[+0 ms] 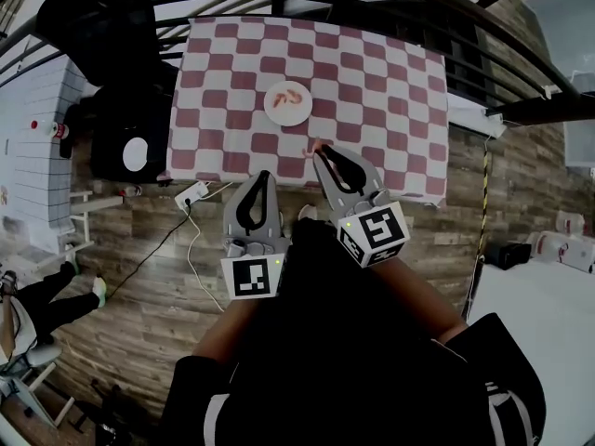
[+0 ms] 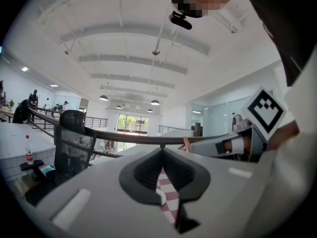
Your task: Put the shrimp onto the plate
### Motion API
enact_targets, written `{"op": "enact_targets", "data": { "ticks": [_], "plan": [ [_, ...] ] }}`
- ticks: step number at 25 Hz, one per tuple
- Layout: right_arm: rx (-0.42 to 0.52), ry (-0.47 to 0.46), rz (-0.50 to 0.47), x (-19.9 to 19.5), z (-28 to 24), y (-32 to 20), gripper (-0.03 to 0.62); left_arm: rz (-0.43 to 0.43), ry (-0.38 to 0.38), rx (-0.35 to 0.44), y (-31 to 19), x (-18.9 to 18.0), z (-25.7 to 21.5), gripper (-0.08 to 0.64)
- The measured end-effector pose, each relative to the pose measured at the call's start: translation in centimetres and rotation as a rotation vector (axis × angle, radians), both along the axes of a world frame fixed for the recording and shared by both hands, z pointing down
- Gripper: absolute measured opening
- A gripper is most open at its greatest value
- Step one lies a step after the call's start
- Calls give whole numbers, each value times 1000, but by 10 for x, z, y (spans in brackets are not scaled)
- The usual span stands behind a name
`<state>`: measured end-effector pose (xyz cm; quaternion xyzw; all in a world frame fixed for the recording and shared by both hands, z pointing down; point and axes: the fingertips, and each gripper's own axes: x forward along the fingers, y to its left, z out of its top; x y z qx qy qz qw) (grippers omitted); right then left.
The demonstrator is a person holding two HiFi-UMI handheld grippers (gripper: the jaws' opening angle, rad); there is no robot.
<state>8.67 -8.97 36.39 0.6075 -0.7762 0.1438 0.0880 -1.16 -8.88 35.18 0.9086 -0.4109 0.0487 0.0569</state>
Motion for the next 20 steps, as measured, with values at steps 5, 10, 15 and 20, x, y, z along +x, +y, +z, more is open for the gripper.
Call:
{"op": "enact_targets", "data": {
  "ticks": [5,10,15,20],
  "plan": [
    [-30,0,-49,2,16,-15,49,-58,-11,6,-7,-2,-1,9],
    [-48,-10,-83,8,32,-33,49,-123,-44,21,-20,-13,-3,9],
    [-80,-2,-101,15,52,-48,49,-174,-56,47,-31,-19,-7,9],
    [-120,6,-105,21,63,-69,49,-192,-73,47,-37,-19,-2,9]
  ]
}}
